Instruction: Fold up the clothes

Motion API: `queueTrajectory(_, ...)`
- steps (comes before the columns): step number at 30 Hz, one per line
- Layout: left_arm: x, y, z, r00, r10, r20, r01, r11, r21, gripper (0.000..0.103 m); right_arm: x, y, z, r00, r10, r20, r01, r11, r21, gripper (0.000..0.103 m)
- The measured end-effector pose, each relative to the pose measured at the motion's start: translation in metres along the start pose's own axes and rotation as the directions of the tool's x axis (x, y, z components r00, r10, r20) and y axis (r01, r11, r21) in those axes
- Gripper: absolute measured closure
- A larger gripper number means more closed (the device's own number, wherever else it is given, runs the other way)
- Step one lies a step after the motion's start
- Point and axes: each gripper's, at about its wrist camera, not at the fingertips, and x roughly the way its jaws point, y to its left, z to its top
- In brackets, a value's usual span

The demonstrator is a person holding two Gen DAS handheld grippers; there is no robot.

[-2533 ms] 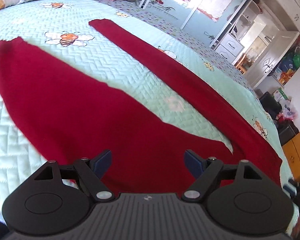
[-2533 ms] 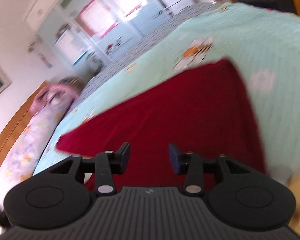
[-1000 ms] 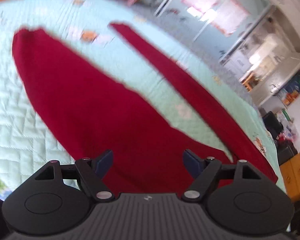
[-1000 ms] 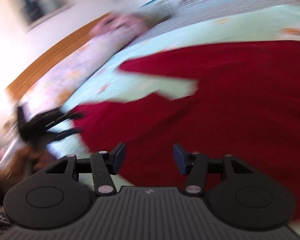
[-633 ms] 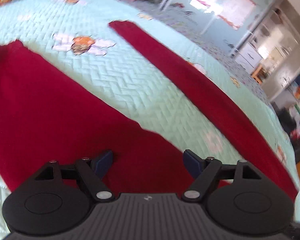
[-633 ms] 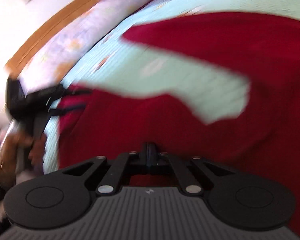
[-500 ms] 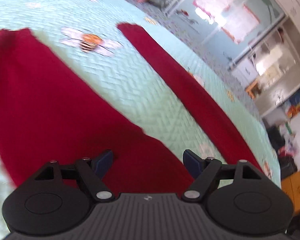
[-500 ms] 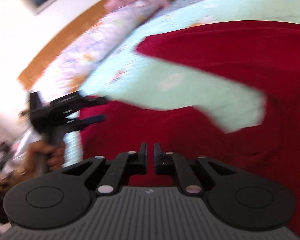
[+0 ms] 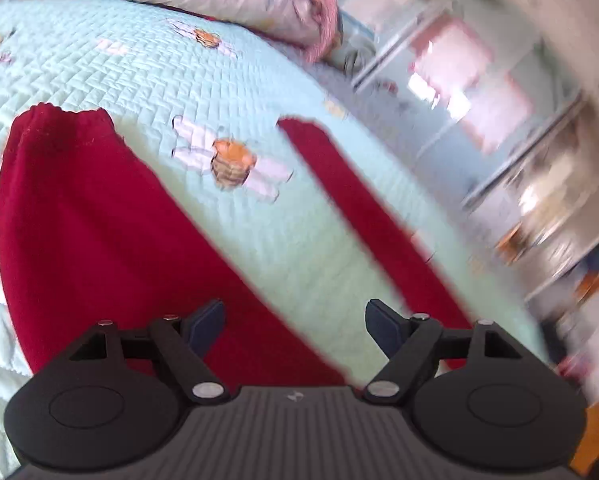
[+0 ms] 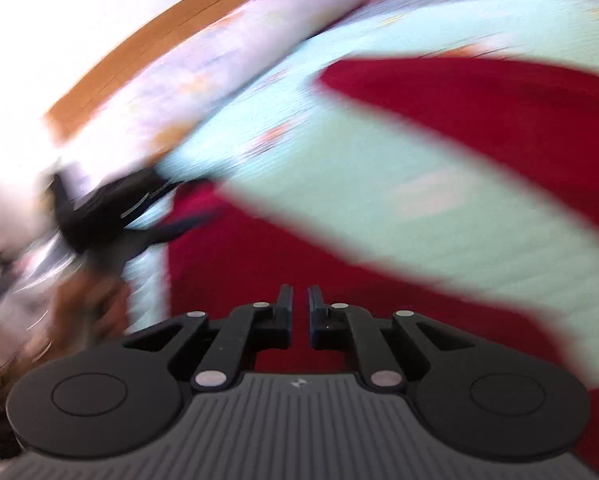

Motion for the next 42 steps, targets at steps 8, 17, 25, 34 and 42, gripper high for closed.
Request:
queueTrajectory(8, -0.063, 0.033, 0.005, 0.987, 0.031, 0.155, -0.007, 0.988, -0.153, 0.022, 0.055, -0.024, 0.039, 0.982, -0.179, 0.051, 0.179, 0.984, 0.011, 0.103)
queueTrajectory(17, -0.065, 0.050, 0.009, 0.975, 0.053, 0.214, -0.018, 0.987, -0.161, 0.022, 0.112, 0.020, 0.049, 0.993, -0.040, -0.111, 0.018, 0.982, -0.187, 0.103)
queueTrajectory(25, -0.070, 0.062, 0.005, 0.952, 0.095, 0.292, -0.034, 0.978, -0.206, 0.022, 0.130, 0.051, 0.057, 0.996, 0.001, -0.084, -0.018, 0.978, -0.206, 0.095)
queueTrajectory(34, -0.074, 0.073, -0.005, 0.931, 0.149, 0.333, -0.061, 0.964, -0.259, 0.020, 0.130, 0.070, 0.064, 0.996, 0.007, -0.091, -0.025, 0.979, -0.204, 0.096)
queueTrajectory(42, -0.069, 0.081, -0.005, 0.937, 0.124, 0.325, -0.050, 0.973, -0.227, 0.020, 0.153, 0.063, 0.100, 0.997, 0.022, -0.070, -0.030, 0.992, -0.121, 0.089)
